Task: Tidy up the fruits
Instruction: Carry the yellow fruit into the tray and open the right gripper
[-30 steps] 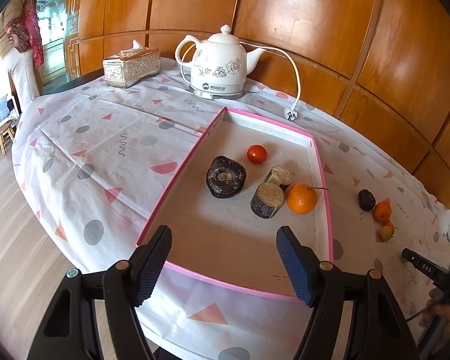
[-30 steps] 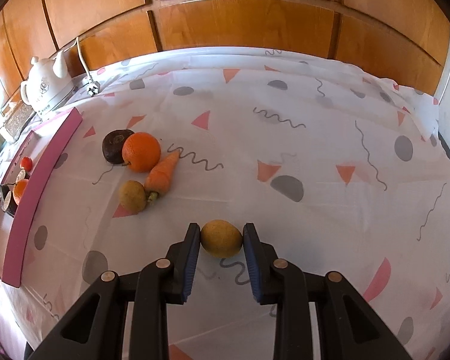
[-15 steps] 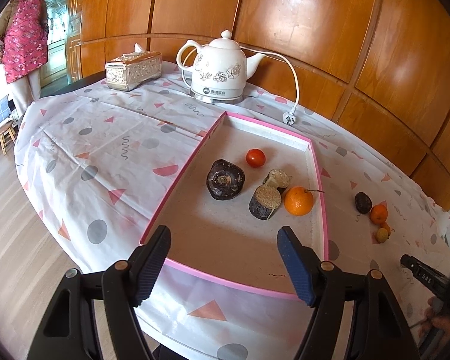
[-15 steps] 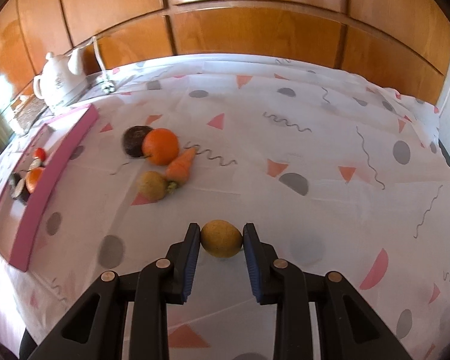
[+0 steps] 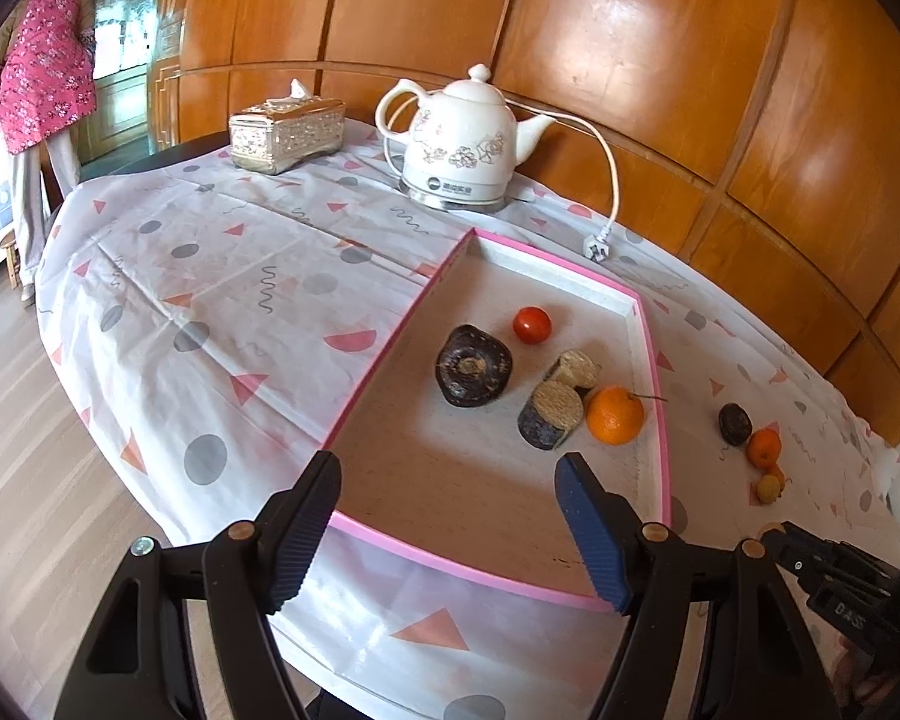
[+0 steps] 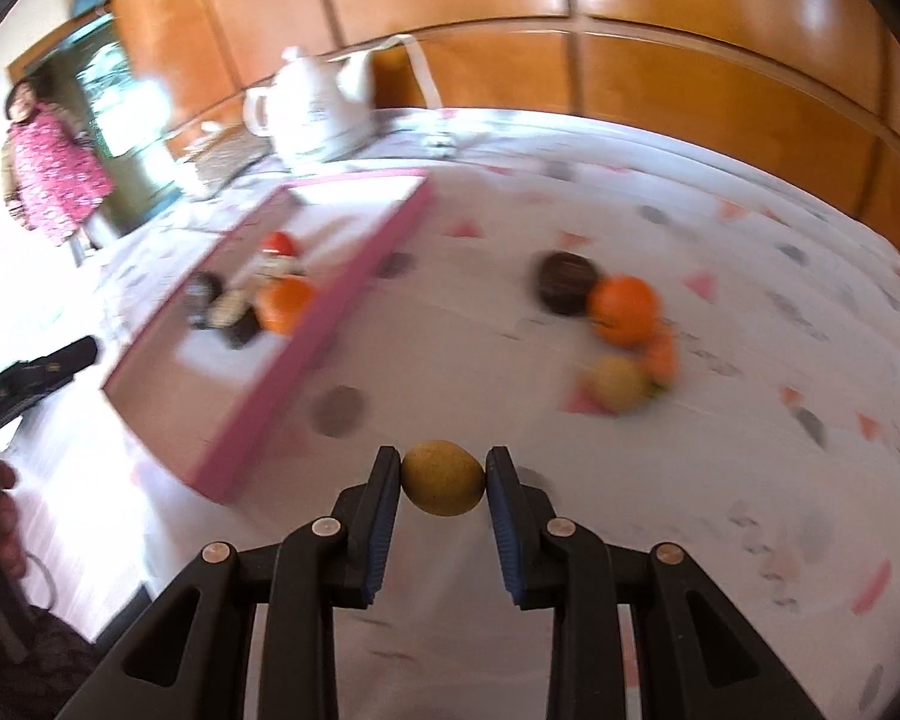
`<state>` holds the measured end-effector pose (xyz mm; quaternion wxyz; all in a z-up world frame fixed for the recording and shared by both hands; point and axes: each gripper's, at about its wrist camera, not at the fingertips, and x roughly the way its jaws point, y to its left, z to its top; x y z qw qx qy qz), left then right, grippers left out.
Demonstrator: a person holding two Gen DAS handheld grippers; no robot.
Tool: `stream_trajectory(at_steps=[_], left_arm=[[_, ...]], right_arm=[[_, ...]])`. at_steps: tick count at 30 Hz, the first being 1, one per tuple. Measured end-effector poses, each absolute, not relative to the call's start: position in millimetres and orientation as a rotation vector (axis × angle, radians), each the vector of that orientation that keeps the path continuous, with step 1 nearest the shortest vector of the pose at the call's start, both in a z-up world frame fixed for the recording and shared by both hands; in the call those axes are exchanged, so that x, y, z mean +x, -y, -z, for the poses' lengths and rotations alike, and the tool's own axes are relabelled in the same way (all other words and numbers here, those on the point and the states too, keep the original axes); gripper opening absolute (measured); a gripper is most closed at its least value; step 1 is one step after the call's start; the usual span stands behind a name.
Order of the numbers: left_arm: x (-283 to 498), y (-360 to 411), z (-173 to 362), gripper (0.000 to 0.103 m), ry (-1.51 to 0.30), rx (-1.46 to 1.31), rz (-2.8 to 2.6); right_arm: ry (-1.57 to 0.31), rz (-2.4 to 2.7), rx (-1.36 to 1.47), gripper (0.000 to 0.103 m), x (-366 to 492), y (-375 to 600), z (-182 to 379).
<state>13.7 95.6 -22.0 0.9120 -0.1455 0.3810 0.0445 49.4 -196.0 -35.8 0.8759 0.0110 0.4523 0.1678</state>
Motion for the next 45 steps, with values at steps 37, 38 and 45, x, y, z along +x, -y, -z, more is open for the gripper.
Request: stream_trajectory(at_steps=[37, 38, 45], left_arm=[[17.5, -84.2, 20.7, 0.074, -0.793, -0.246, -0.045], [17.0, -81.4, 20.2, 0.074, -0.793, -0.236, -0.039], [15.4, -70.7, 16.7, 0.074, -0.79, -0.198, -0.01]], right_arm=[[-0.889, -0.097, 0.067, 0.048, 31.0, 219.1, 38.8], [-0.884, -0.047, 0.071, 0.048, 29.2, 231.9, 40.1], [-0.876, 0.144, 0.123, 0.048, 17.2, 285.9, 47.2]])
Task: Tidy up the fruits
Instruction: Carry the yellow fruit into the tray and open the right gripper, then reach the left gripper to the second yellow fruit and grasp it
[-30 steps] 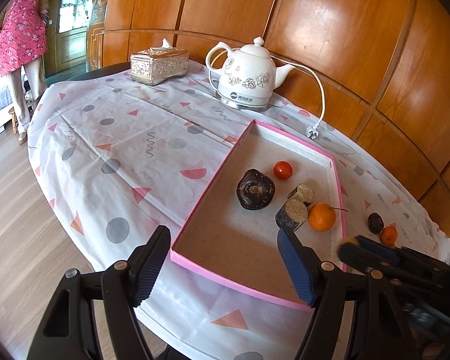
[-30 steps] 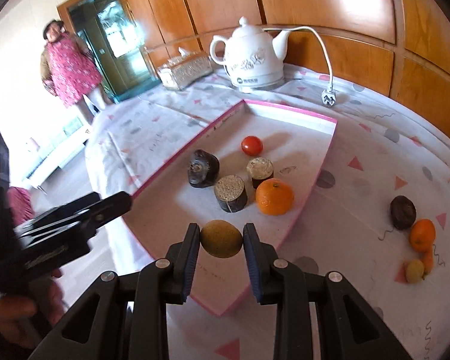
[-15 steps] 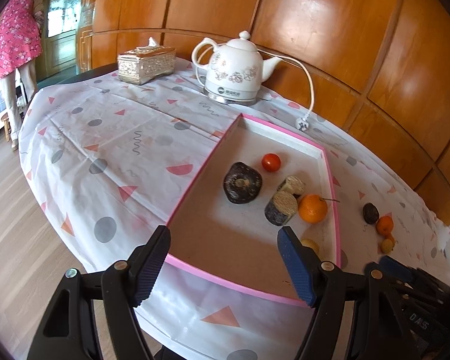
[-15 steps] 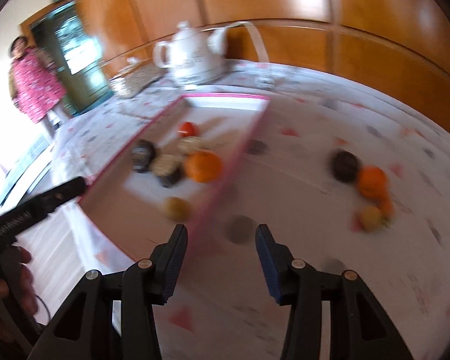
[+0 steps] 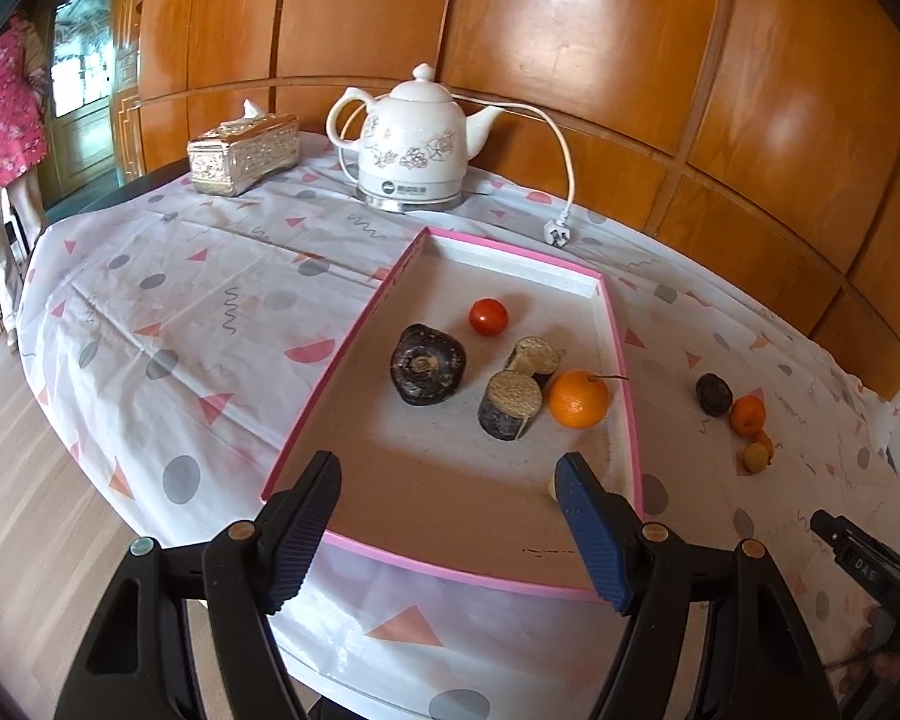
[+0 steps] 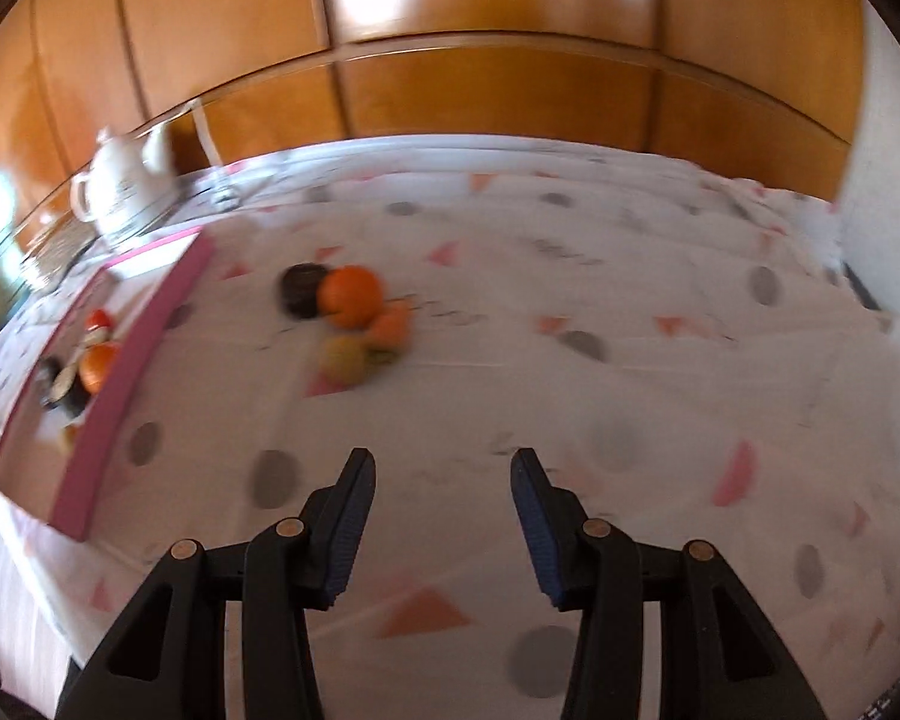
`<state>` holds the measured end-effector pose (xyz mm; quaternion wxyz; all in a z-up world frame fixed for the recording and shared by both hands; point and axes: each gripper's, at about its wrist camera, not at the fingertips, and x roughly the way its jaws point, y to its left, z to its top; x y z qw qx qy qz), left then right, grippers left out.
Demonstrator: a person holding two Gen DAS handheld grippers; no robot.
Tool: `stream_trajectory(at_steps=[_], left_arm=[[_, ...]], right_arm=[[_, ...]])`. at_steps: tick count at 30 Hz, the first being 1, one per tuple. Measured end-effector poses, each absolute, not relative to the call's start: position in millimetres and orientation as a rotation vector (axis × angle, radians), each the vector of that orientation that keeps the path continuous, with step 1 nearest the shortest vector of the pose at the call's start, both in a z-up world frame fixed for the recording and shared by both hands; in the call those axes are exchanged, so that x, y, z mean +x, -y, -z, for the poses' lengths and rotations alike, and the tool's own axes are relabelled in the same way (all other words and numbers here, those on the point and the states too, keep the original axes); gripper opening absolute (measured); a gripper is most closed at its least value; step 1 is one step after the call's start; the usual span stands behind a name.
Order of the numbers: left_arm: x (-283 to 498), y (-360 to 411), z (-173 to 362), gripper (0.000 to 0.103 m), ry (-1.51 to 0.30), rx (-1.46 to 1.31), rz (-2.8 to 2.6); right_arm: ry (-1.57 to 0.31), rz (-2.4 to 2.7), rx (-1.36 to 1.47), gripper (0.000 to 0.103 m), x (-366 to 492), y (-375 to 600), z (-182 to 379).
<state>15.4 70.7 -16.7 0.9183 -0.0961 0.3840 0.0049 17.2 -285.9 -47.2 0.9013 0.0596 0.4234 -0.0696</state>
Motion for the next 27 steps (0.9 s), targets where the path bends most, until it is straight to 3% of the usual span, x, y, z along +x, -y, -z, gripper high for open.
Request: stream_trajectory(at_steps=[27], left_arm=[[24.1, -25.3, 3.2, 0.074, -0.804, -0.105, 0.102]], right_arm=[[-0.807, 0.276, 0.168, 0.048, -3.1, 331.2, 47.6]])
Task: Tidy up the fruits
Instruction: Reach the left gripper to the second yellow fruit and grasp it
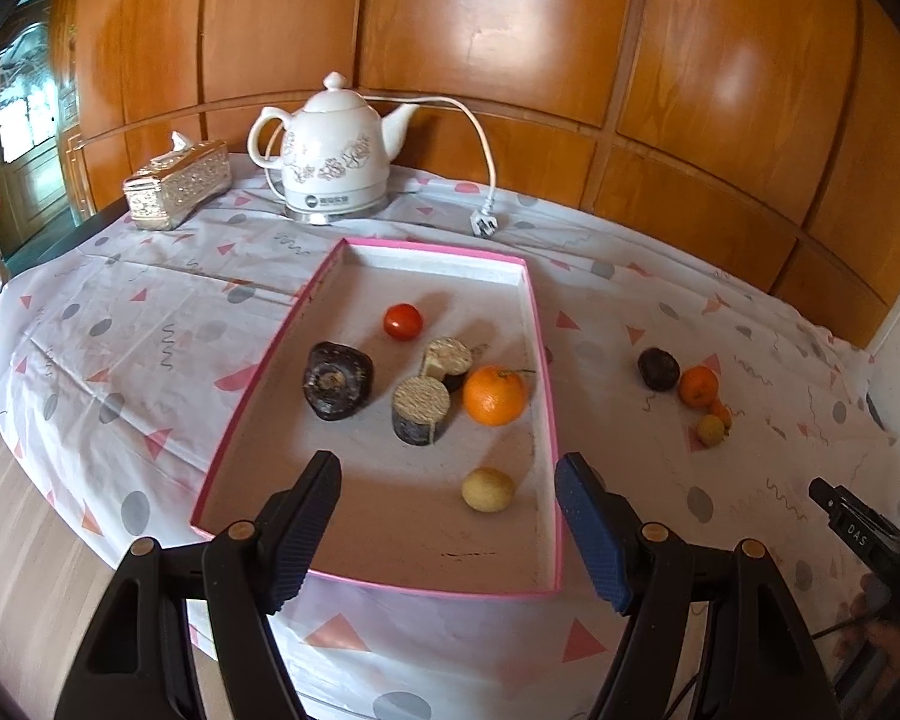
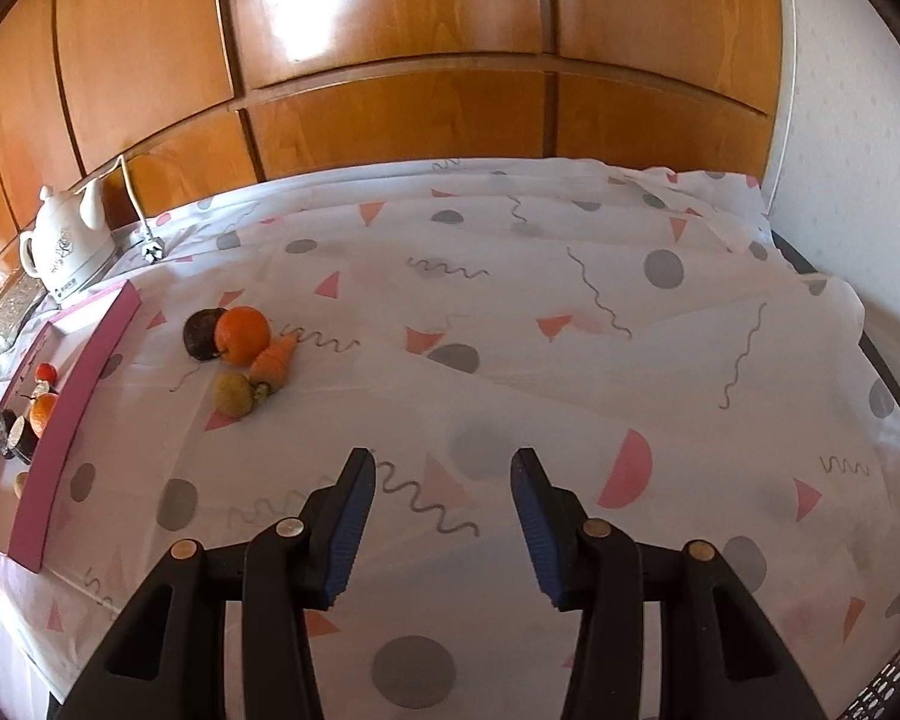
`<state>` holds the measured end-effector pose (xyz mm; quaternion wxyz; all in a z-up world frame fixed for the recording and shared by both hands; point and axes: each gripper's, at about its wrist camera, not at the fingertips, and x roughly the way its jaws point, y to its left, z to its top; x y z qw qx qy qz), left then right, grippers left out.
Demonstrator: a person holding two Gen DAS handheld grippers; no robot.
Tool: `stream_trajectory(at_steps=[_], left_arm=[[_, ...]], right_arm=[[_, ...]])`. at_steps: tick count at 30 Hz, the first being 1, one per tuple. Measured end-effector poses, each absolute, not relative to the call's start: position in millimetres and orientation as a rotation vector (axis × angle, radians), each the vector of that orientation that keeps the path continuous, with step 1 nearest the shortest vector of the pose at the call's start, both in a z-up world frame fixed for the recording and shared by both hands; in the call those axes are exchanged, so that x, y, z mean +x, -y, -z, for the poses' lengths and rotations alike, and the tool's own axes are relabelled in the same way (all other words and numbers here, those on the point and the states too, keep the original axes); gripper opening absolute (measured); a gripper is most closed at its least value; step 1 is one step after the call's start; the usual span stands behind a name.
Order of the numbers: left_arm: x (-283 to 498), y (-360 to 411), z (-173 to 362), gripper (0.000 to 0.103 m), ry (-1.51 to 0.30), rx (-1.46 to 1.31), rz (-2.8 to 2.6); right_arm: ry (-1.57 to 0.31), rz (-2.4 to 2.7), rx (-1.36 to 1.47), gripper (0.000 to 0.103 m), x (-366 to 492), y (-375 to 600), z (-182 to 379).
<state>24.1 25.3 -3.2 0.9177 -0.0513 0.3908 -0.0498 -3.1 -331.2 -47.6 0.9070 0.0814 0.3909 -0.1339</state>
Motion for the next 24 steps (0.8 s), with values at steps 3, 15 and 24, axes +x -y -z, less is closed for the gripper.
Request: stream_trajectory(at_steps=[3, 15, 24], left_arm=[[26.4, -17.7, 2.4, 0.074, -0.809, -0.099, 0.125], [42.8, 24.0, 2.9, 0.074, -0.867, -0.051, 0.243], [58.2, 53.8, 17.2, 0.071, -0.956, -0.058, 0.363]], right_arm=[[-0.808, 0.29, 0.17, 0.048, -7.5, 336.1, 50.8], [-0.803, 0.325, 0.189, 0.048, -10.7, 354.0, 55.9], [-0.804, 0.346, 0.2, 0.048, -16.0, 363.4, 56.8]])
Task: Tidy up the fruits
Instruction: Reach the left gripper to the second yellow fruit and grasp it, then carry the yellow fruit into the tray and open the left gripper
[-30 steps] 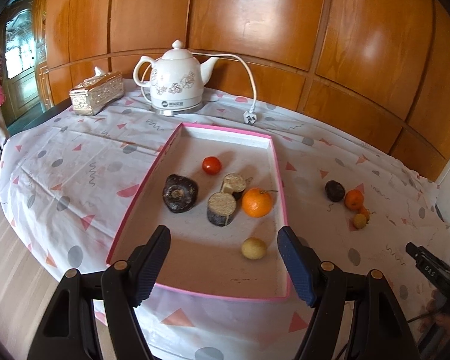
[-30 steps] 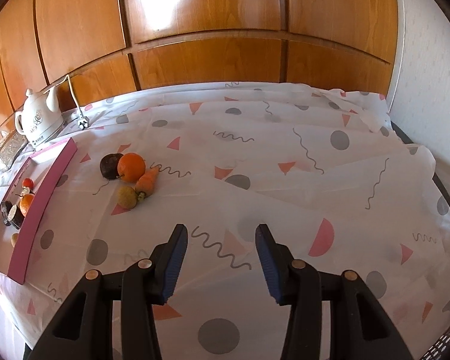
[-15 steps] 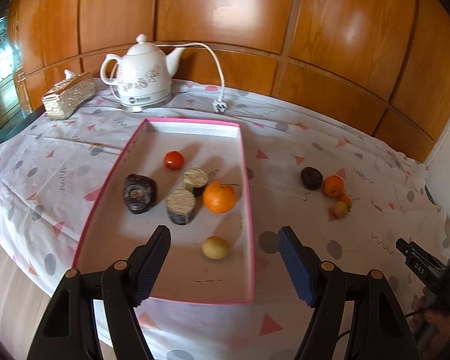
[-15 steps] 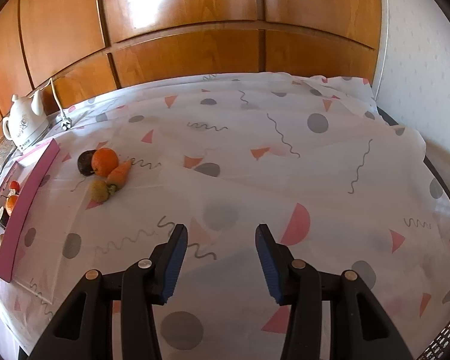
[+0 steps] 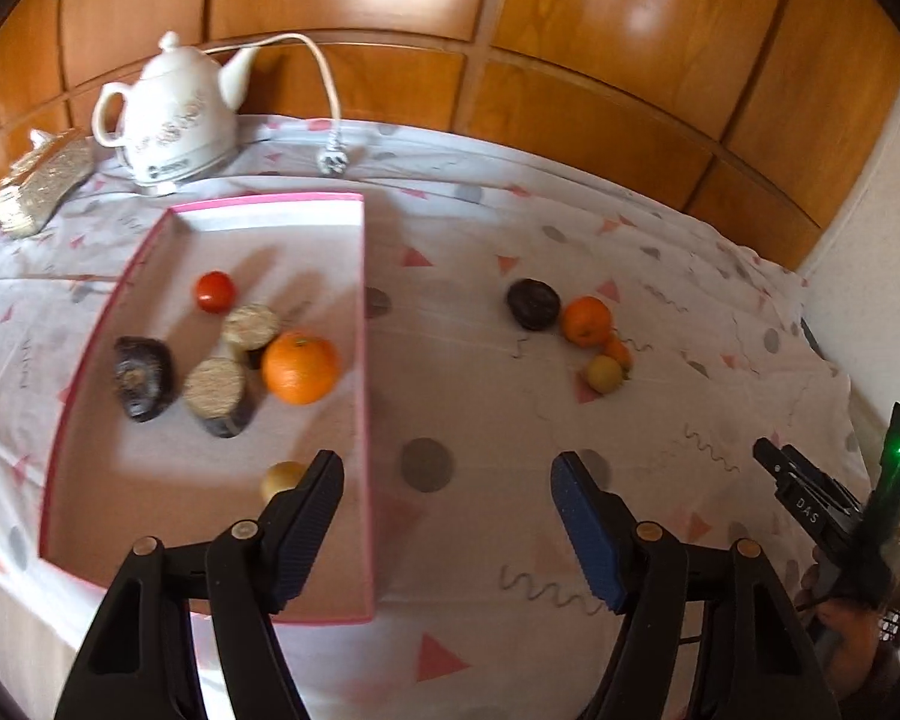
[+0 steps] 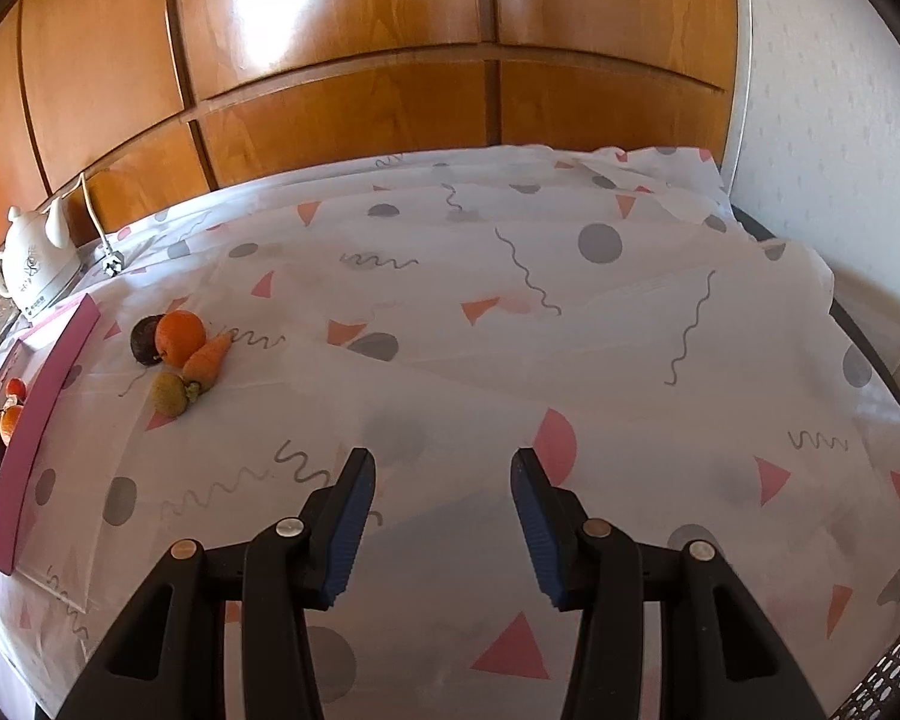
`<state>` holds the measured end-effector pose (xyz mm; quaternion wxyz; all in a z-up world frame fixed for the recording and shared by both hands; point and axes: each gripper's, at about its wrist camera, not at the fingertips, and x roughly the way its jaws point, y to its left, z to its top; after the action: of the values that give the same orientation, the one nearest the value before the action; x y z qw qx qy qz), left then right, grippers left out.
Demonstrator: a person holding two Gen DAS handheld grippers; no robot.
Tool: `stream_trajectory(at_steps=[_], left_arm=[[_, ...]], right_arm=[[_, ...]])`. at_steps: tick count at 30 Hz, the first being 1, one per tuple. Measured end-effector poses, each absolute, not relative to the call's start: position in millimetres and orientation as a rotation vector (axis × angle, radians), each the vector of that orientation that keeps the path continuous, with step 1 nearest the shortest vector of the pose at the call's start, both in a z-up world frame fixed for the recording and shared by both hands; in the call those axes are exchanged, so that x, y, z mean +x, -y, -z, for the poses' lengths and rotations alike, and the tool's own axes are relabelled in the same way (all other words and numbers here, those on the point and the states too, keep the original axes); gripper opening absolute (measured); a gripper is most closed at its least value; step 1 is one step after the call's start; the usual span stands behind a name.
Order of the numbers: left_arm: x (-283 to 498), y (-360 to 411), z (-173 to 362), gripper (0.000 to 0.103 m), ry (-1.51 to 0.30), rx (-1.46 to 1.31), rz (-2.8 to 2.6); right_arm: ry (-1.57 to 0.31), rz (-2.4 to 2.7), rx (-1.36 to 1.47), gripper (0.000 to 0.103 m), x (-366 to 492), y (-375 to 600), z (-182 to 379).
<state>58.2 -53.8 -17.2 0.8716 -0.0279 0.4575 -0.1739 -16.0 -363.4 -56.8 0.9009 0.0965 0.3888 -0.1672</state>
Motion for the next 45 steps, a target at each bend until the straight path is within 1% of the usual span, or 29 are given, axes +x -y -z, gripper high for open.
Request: stream_trajectory(at_steps=[1, 3, 5, 10, 12, 13, 19, 28, 29, 30, 39, 45], left_arm=[[60.6, 59.3, 18.7, 0.07, -0.963, -0.049, 0.379], [64.6, 67.8, 21.2, 0.063, -0.978, -0.044, 0.409], [70.4, 80.6, 25.4, 0.049, -1.007, -0.041, 0.452], [86.0, 119.4, 38.4, 0.037, -1.073, -0.052, 0.554], [94.0, 136.0, 42.4, 0.036, -1.088, -0.036, 0.584], [98.1, 143.8, 43.7, 0.034, -1.088, -0.025, 0.595], [125.4, 180.7, 59.4, 0.034, -1.101, 0.044, 0.625], [144.6, 199.4, 76.4, 0.034, -1.123, 0.06, 0.616], [145.0, 199.9, 77.6, 0.03, -1.12, 0.056, 0.62], [145.1, 200.0, 78.0, 0.026, -1.115, 0.049, 0.625], [119.9, 172.9, 72.3, 0.026, -1.086, -0.012, 0.622], [100.8, 136.7, 47.3, 0.026, -1.024, -0.043, 0.559]], right_arm=[[-0.805, 0.347, 0.2, 0.048, -16.1, 364.0, 57.0], [-0.805, 0.345, 0.203, 0.048, -16.0, 364.8, 57.5], [-0.809, 0.338, 0.204, 0.048, -15.3, 364.7, 58.7], [-0.812, 0.329, 0.204, 0.048, -14.1, 364.6, 59.9], [-0.816, 0.328, 0.206, 0.048, -14.0, 365.6, 61.1], [-0.818, 0.328, 0.207, 0.048, -13.8, 366.0, 61.4], [-0.823, 0.313, 0.207, 0.048, -11.7, 366.9, 62.2], [-0.838, 0.307, 0.214, 0.048, -9.6, 369.0, 67.8], [-0.841, 0.307, 0.213, 0.048, -9.0, 368.9, 68.6], [-0.843, 0.307, 0.213, 0.048, -8.6, 368.9, 69.2], [-0.855, 0.299, 0.201, 0.048, -5.5, 364.9, 69.9], [-0.872, 0.294, 0.188, 0.048, -6.5, 359.1, 73.3]])
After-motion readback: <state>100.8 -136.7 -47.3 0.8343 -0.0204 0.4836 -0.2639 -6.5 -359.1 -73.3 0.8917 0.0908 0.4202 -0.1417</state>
